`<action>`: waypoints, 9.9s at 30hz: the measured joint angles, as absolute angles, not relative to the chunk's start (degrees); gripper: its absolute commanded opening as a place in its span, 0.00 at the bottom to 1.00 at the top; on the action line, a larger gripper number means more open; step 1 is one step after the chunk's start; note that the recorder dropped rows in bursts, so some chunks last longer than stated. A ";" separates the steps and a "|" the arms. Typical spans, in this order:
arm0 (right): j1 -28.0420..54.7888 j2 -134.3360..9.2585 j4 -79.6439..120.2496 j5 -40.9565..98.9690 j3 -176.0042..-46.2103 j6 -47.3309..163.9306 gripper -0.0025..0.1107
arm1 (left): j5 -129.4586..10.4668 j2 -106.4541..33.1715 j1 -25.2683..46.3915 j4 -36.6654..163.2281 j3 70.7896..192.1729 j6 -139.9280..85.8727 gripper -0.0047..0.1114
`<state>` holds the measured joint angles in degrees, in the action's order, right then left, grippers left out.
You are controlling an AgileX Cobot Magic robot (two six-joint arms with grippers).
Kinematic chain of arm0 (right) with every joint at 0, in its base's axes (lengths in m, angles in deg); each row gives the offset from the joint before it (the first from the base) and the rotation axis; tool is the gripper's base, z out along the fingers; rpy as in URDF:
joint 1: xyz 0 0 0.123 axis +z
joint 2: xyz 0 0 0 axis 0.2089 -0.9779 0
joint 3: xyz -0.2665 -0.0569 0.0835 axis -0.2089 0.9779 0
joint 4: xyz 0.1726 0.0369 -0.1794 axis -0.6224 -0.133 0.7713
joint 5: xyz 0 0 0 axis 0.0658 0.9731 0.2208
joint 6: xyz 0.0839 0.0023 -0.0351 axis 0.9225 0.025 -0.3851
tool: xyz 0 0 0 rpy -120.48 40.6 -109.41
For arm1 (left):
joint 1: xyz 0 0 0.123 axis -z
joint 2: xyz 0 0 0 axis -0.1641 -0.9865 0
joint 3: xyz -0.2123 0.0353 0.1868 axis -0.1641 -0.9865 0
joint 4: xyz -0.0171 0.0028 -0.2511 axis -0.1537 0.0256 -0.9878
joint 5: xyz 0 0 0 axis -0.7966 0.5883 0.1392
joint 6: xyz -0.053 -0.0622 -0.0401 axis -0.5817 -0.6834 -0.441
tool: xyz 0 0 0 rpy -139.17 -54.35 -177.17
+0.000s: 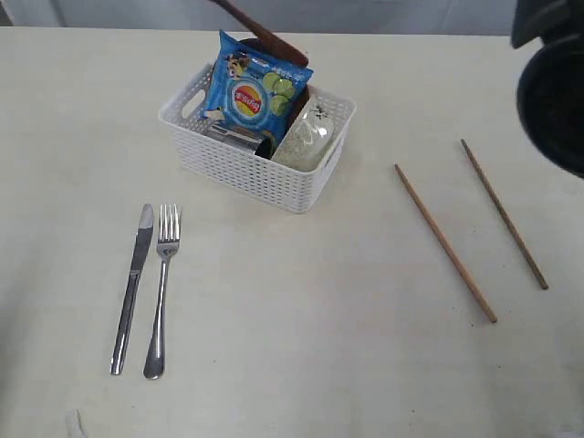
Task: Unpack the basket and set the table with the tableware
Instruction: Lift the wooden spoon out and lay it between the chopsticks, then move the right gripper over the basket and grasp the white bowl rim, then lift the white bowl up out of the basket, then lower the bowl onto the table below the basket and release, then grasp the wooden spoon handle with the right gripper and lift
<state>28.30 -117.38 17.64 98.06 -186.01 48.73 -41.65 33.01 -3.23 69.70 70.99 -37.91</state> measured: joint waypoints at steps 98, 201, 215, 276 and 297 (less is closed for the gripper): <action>27.08 -112.68 27.05 98.94 -160.08 88.84 0.43 | -41.65 33.01 -3.23 69.70 70.99 -37.91 0.04; 29.60 -110.11 54.48 99.05 -156.33 73.87 0.02 | -41.65 33.01 -3.23 69.70 70.99 -37.91 0.04; 25.81 -96.67 46.60 99.20 -156.33 73.49 0.02 | -41.65 33.01 -3.23 69.70 70.99 -37.91 0.04; 24.06 -87.93 8.69 79.07 -108.01 60.04 0.45 | -41.65 33.01 -3.23 69.70 70.99 -37.91 0.04; -0.99 -77.41 23.93 90.62 -108.07 59.00 0.45 | -41.65 33.01 -3.23 69.70 70.99 -37.91 0.04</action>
